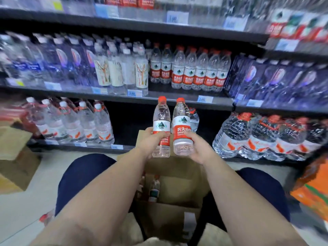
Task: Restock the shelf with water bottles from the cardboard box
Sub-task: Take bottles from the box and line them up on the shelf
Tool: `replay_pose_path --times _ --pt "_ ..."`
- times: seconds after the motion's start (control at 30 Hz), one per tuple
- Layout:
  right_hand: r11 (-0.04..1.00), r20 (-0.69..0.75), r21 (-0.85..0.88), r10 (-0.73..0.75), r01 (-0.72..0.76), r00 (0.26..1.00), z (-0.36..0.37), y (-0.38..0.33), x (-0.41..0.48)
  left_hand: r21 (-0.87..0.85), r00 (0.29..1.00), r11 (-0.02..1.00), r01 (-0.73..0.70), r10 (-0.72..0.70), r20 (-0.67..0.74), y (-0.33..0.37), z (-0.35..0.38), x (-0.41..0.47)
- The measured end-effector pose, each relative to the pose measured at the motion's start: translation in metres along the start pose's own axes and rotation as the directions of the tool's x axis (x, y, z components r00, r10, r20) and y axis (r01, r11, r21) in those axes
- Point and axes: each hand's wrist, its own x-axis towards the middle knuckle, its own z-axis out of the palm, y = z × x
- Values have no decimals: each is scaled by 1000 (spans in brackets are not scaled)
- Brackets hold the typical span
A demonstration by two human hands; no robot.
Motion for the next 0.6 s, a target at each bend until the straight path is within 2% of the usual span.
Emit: replay_pose_path --times 0.2,0.33,0.6 --pt "979 96 -108 -164 174 982 10 -50 -17 8 985 985 -171 171 31 52 25 -11" --pt "934 71 -217 -275 284 959 11 -87 -15 17 972 973 -229 228 64 87 33 -1" --pt "890 93 -216 -390 401 916 12 -148 29 14 949 952 -305 303 87 137 42 51"
